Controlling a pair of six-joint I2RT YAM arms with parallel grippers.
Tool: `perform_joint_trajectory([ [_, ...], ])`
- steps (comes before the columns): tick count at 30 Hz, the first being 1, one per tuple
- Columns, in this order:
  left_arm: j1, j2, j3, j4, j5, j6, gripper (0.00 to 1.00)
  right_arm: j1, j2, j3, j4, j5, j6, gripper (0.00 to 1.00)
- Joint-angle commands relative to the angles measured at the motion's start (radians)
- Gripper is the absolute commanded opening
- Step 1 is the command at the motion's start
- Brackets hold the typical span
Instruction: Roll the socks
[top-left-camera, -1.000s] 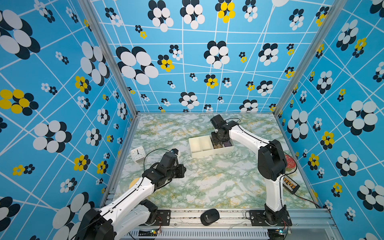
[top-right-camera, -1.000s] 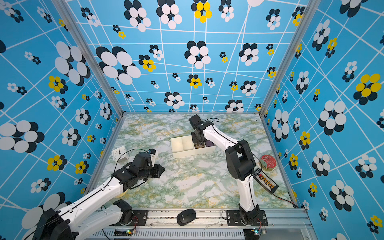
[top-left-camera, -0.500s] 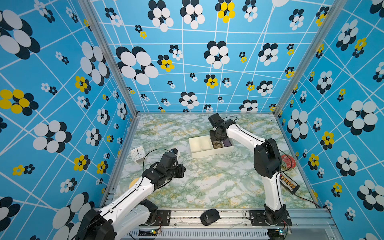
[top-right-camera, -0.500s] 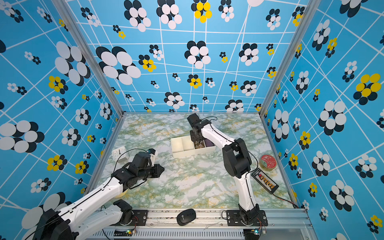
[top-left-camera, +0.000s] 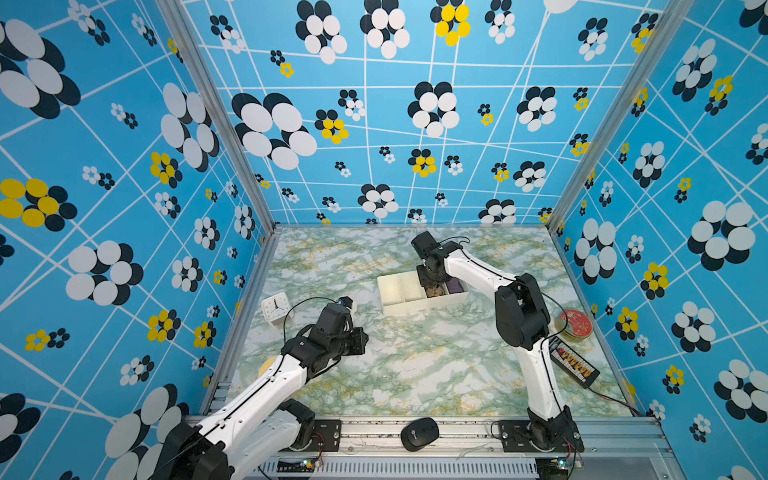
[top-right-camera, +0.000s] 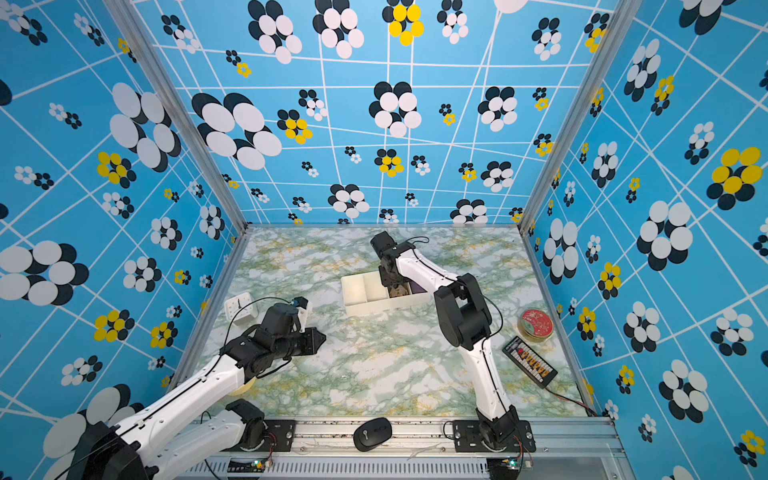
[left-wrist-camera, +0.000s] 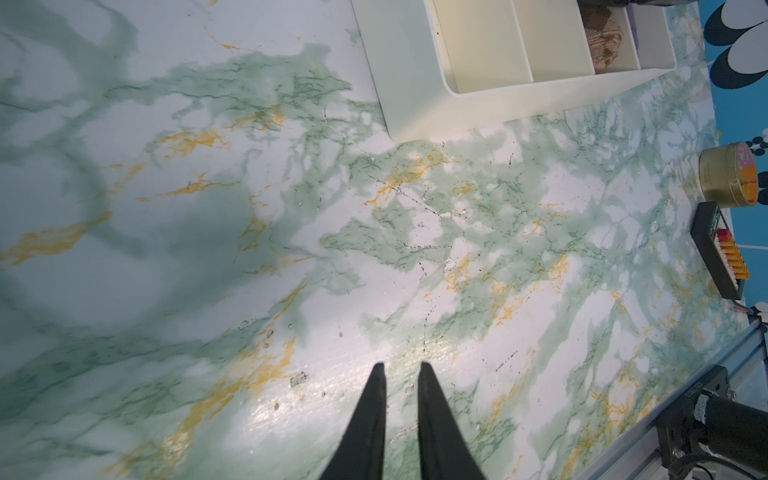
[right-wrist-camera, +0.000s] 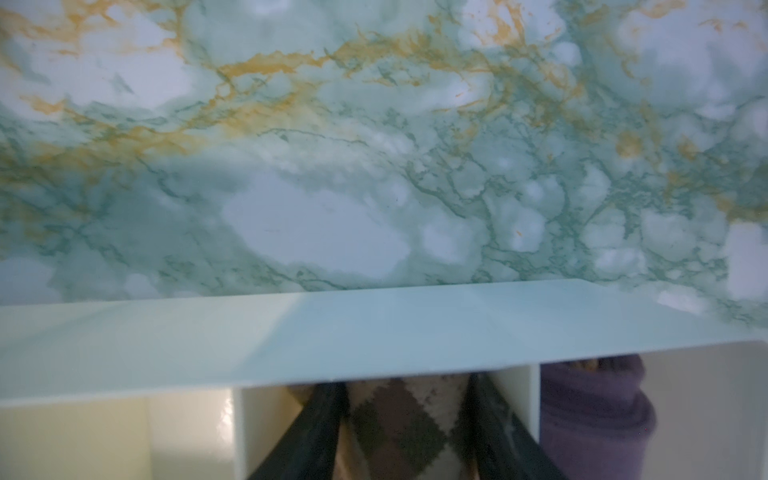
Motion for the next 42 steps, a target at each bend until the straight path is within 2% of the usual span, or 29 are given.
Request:
perform_joint_trajectory([
  [1, 0.014, 0.014, 0.038, -0.03, 0.014, 0.025, 0.18, 0.009, 0.016, 0.012, -0.02, 0.029, -0.008, 0.53],
  [20, 0.015, 0.029, 0.072, -0.048, 0.018, 0.032, 0.18, 0.016, -0.238, -0.186, 0.126, 0.0, -0.009, 0.56],
  [31, 0.049, 0.053, 0.072, -0.025, 0.005, 0.047, 0.19, -0.006, -0.501, -0.465, 0.268, -0.005, 0.038, 0.56],
  [36, 0.081, 0.008, 0.046, -0.003, -0.002, 0.055, 0.2, -0.065, -0.677, -0.655, 0.349, 0.002, 0.067, 0.59],
  [42, 0.117, -0.058, 0.015, 0.0, -0.014, 0.065, 0.31, -0.232, -0.874, -0.875, 0.414, 0.019, 0.052, 0.75],
])
